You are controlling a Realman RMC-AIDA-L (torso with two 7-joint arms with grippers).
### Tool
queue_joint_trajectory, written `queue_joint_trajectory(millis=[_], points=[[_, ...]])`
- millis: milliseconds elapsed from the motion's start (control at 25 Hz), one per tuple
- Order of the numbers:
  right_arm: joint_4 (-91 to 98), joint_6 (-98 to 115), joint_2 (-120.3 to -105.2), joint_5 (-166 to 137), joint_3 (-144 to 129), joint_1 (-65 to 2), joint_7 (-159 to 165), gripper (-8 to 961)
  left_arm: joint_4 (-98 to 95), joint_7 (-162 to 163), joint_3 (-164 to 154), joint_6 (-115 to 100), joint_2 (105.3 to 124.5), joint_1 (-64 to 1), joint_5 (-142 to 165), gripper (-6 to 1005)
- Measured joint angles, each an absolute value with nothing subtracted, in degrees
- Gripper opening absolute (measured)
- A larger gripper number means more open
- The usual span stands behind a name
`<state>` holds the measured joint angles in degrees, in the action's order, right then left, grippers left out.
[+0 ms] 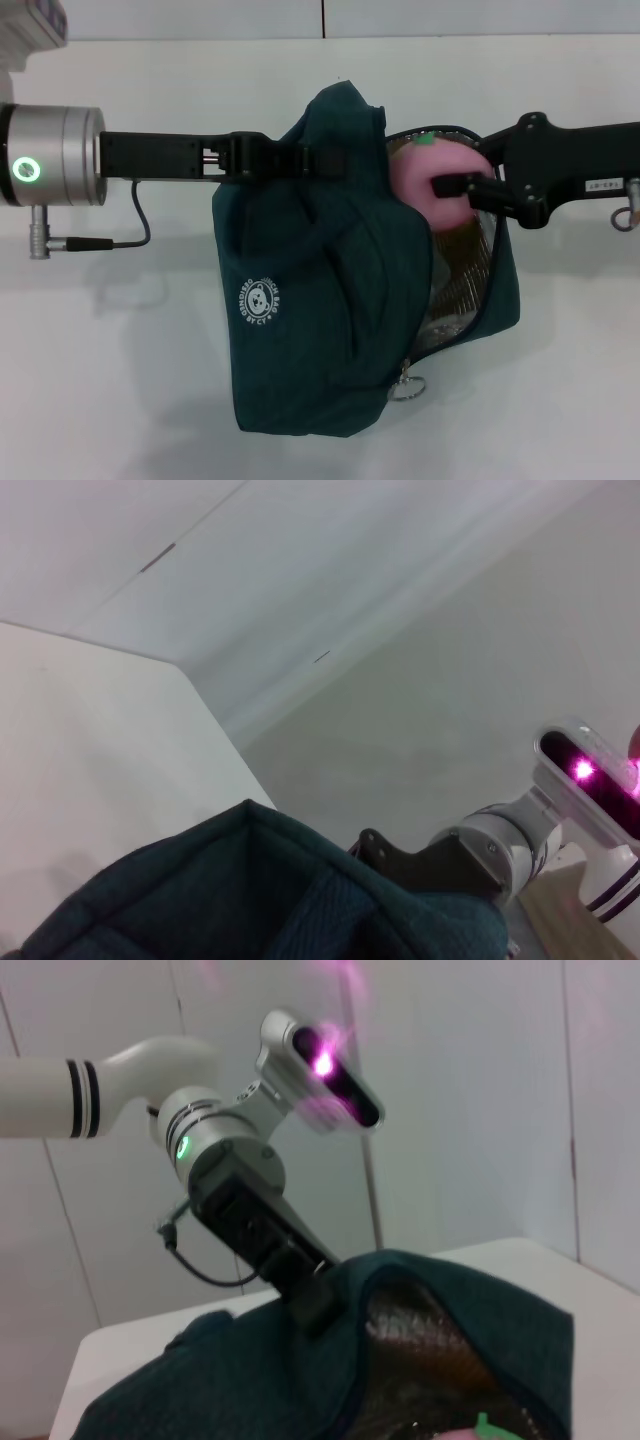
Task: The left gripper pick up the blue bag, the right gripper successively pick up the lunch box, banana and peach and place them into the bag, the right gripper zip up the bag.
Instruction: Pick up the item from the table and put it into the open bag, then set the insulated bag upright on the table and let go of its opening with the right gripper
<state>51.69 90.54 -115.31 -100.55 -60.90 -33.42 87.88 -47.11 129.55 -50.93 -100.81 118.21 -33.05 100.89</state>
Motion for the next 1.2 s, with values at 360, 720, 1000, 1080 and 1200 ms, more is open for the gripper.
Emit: queue_joint_trajectory(millis=[360,720,1000,1080,1200], points=[[53.2,91.5,-115.12,-101.3,-61.5,-33.6,88.4,237,-47.1,129.5,-50.4,-100.8,118.21,-32.8,100.9,58],[59.0,92.3,-115.21,-105.5,-62.4,-33.7,93.1,557,-46.3,128.7,-49.7,-100.7,118.35,-32.9,100.9,59],[63.3,93.4,-115.24,-105.1,-62.0,-33.9,95.6,810,-44.9,127.5,-48.4,-100.7,118.22,-32.6,101.0,59],[64.9,93.4,-115.06,-105.1,-61.6,-33.9,97.8,841,-44.9,127.3,-48.3,-100.7,118.21,-32.4,101.0,59],[67.5,92.9,-114.31,-106.8,-59.8,-34.2,103.4,839,-44.9,127.3,-48.3,-100.7,118.21,-32.4,101.0,59]])
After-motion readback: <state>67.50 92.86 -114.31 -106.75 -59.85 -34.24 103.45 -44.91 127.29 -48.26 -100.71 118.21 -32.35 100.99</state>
